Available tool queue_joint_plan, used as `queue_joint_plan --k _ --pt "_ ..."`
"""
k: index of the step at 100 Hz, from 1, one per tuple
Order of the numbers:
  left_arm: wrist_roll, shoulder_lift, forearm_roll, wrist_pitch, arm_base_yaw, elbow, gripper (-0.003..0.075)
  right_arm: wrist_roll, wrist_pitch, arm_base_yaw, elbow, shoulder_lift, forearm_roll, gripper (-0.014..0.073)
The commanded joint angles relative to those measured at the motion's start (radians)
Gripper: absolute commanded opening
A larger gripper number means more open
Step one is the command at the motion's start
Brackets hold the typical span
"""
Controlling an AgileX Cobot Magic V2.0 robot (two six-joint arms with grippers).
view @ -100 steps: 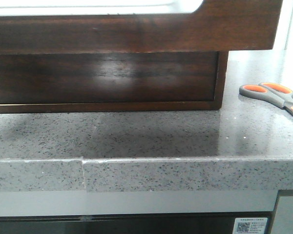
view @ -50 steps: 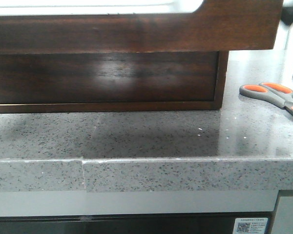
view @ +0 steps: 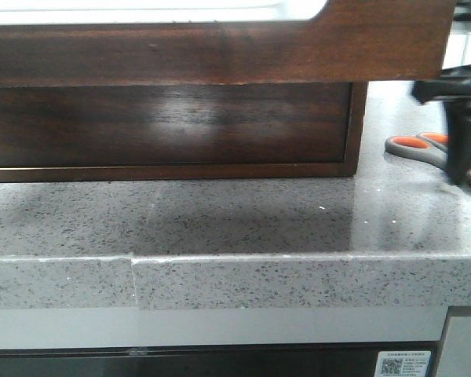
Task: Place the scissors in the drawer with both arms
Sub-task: 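Pull the drawer open toward the robot with the left gripper, then grasp the grey-orange scissors at the pivot with the right gripper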
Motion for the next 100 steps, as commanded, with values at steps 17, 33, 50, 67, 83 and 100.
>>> queue_joint_plan --k 17,33,50,67,83,100 --pt "-0.01 0.009 0.002 -0.045 -0.009 -0.036 0.0164 -0.009 0.002 0.011 -0.028 0.015 0.0 0.0367" --pt "-0.01 0.009 0.002 -0.045 -0.009 -0.036 0.0164 -0.009 0.008 0.011 -0.028 0.015 0.0 0.0248" --pt "-0.01 0.009 0.002 -0.045 -0.009 -0.036 0.0164 -0.009 0.008 0.011 -0.028 0.015 -0.001 -0.0036" --pt "-0.01 0.009 0.002 -0.045 -0.009 -0.036 0.0164 -0.009 0.014 0.011 -0.028 0.001 -0.003 -0.0065" --pt "-0.01 0.009 0.002 -0.045 -0.009 -0.036 0.0164 -0.009 0.031 0.011 -0.028 -0.06 -0.02 -0.0065" --pt "-0.01 0.009 0.002 -0.045 -0.009 -0.036 0.0164 -0.009 0.056 0.011 -0.028 -0.153 -0.027 -0.0065"
